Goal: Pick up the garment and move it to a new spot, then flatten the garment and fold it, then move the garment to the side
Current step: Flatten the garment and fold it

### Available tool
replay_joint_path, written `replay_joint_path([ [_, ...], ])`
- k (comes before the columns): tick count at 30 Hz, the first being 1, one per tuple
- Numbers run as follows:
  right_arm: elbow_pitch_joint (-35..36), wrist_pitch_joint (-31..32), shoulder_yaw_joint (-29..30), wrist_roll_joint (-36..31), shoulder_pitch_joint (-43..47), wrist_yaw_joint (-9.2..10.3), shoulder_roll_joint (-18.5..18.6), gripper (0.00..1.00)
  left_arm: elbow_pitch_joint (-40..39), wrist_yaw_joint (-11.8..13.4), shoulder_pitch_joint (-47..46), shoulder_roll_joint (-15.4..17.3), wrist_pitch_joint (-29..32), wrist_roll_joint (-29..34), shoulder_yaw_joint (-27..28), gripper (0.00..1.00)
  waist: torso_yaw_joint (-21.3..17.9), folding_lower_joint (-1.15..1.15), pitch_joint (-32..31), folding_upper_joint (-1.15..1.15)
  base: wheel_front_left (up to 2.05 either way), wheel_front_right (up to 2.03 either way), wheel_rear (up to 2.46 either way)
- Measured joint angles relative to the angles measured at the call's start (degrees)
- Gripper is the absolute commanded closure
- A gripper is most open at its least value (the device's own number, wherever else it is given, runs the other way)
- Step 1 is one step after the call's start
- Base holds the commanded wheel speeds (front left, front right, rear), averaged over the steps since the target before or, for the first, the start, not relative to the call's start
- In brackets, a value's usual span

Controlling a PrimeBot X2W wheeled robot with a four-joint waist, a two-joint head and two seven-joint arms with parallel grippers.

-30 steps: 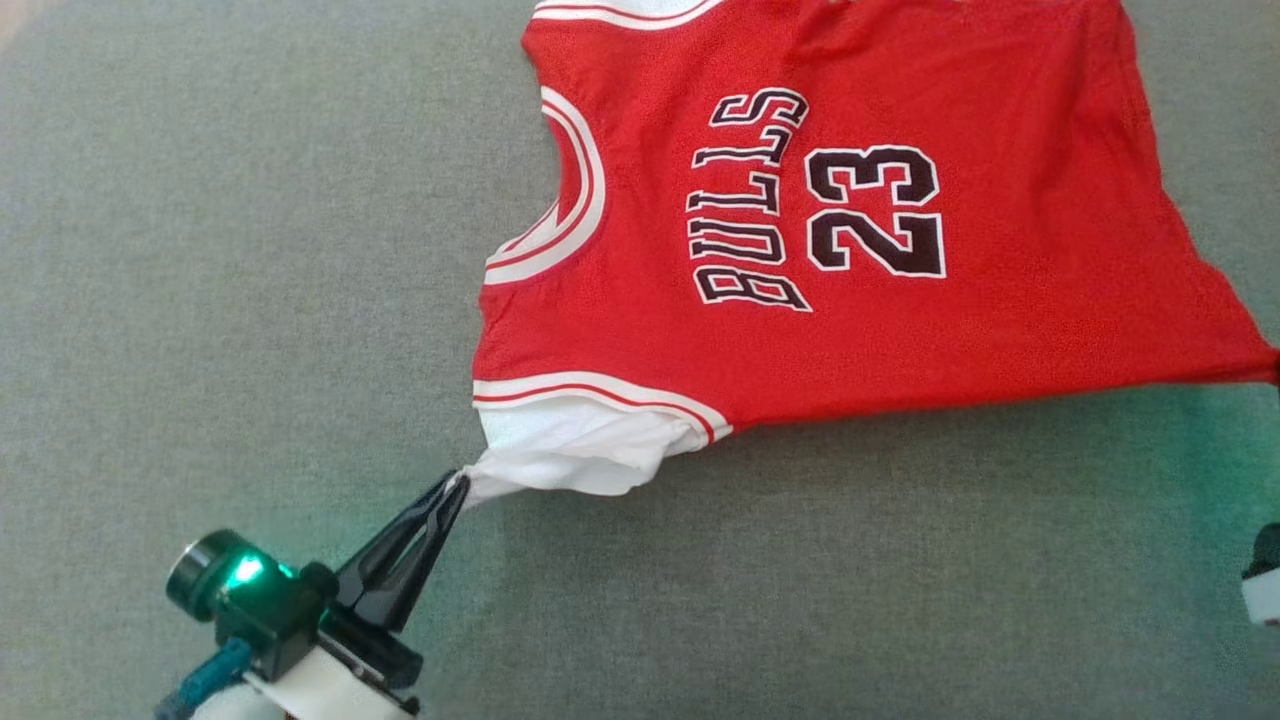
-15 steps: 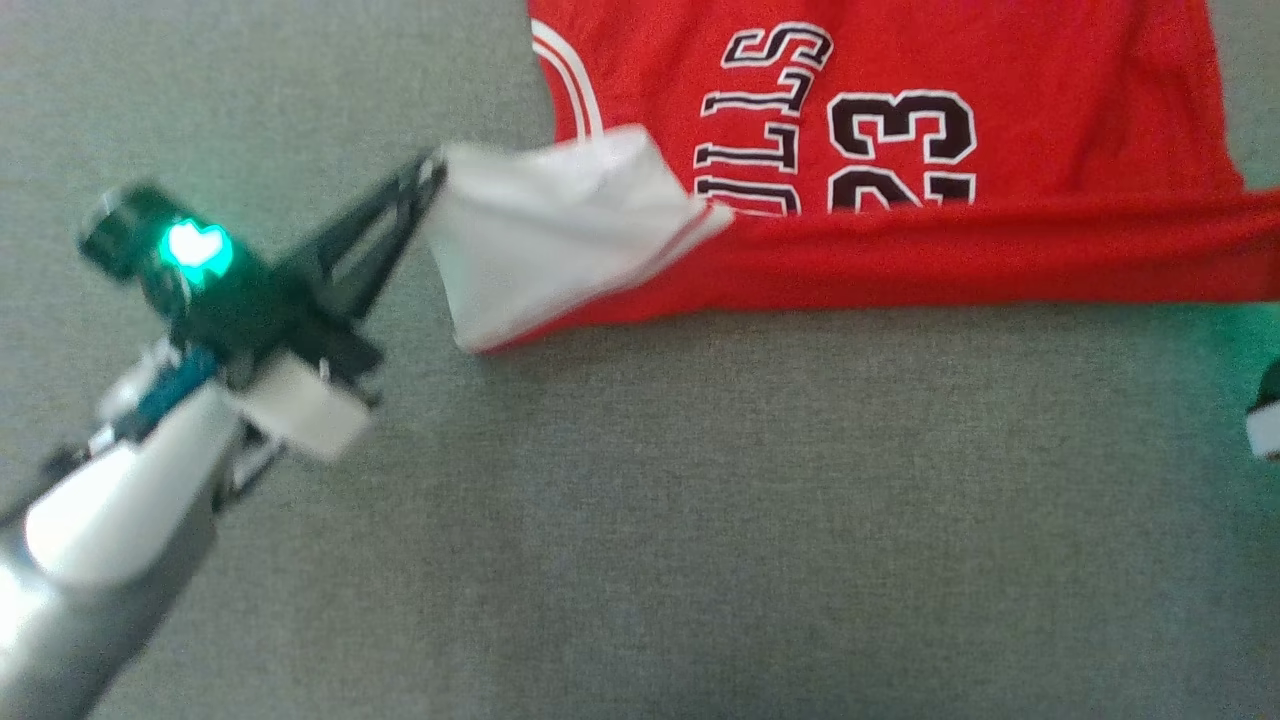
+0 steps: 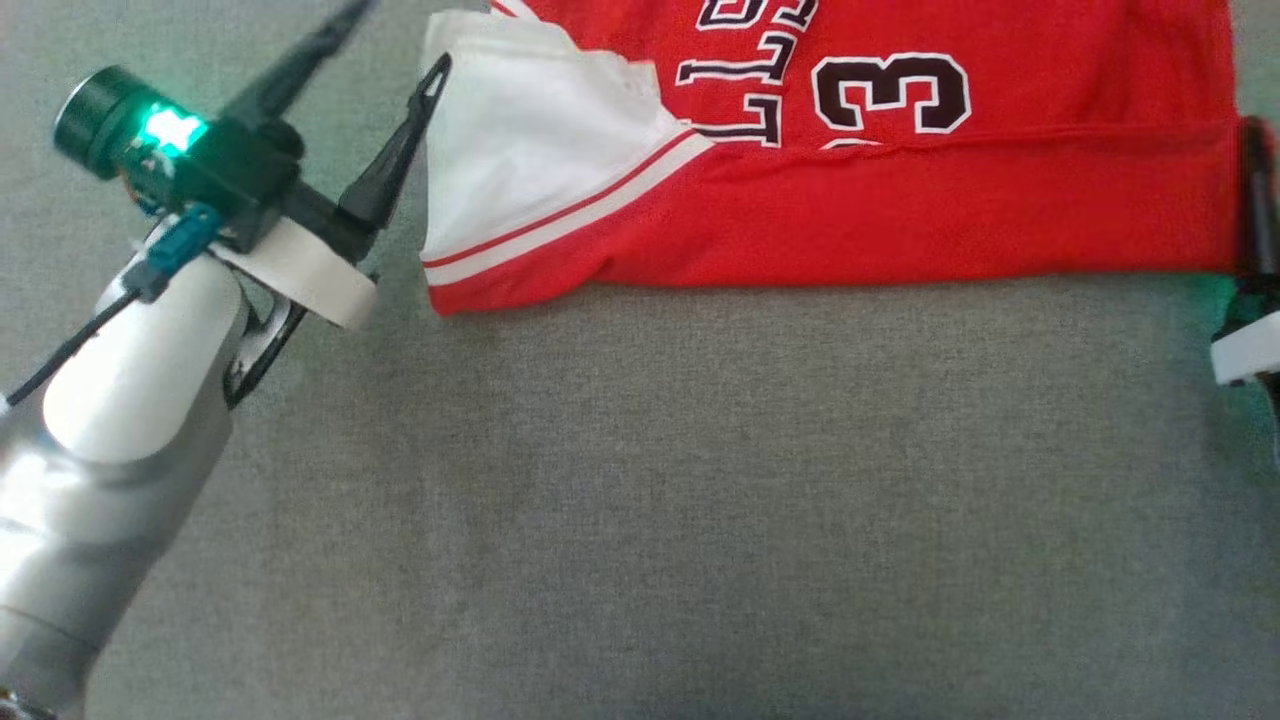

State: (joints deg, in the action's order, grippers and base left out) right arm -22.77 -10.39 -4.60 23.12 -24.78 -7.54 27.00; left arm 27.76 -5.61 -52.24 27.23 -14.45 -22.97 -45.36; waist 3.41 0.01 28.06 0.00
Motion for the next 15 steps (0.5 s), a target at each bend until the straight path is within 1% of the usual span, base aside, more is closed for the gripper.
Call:
replay_joint_path([
  [2,-0.4,-1.1,0.0,0.0,0.0,0.00,-0.7,0.00,-1.0,2.2,2.6,-1.0,0.0,-2.3,3.1,0.00,-0.1,-0.01,-0.7,0.00,0.00,0.00,0.00],
  [4,-0.5,-1.8,0.1,0.2,0.2,0.01,-1.1,0.00,-3.5,4.2,7.7,-2.6,-0.2,-5.2,6.8,0.00,0.0,-0.01,-1.5,0.00,0.00,0.00,0.00],
  [5,-0.5,-2.0,0.3,0.4,0.5,0.00,-1.3,0.00,-4.5,4.6,10.8,-3.3,-0.3,-6.3,7.6,0.00,0.0,-0.01,-1.8,0.00,0.00,0.00,0.00],
  [6,-0.5,-2.5,0.9,0.6,1.5,0.00,-1.4,0.00,-5.7,5.7,17.8,-4.7,-0.3,-7.4,8.9,0.00,0.2,-0.02,-2.3,0.00,0.00,0.00,0.00],
  [9,-0.5,-2.8,1.5,0.6,3.0,0.01,-2.2,0.00,-6.1,5.7,25.7,-6.8,-0.3,-8.4,10.5,0.00,0.5,-0.02,-2.5,0.00,0.00,0.00,0.00],
  [10,-0.5,-2.8,1.5,0.6,3.0,0.01,-2.2,0.00,-6.1,5.7,25.7,-6.8,-0.3,-8.4,10.5,0.00,0.5,-0.02,-2.5,0.00,0.00,0.00,0.00],
  [13,-0.6,-2.9,1.5,0.6,3.7,0.00,-3.1,0.00,-5.9,5.4,27.5,-8.5,-0.3,-8.3,12.3,0.00,0.6,-0.02,-2.5,0.00,0.00,0.00,0.00],
  [15,-0.6,-3.3,1.5,0.6,3.6,0.01,-3.1,0.00,-5.4,4.4,26.8,-9.6,-0.3,-8.3,13.9,0.00,0.6,-0.02,-2.3,0.00,0.00,0.00,0.00],
])
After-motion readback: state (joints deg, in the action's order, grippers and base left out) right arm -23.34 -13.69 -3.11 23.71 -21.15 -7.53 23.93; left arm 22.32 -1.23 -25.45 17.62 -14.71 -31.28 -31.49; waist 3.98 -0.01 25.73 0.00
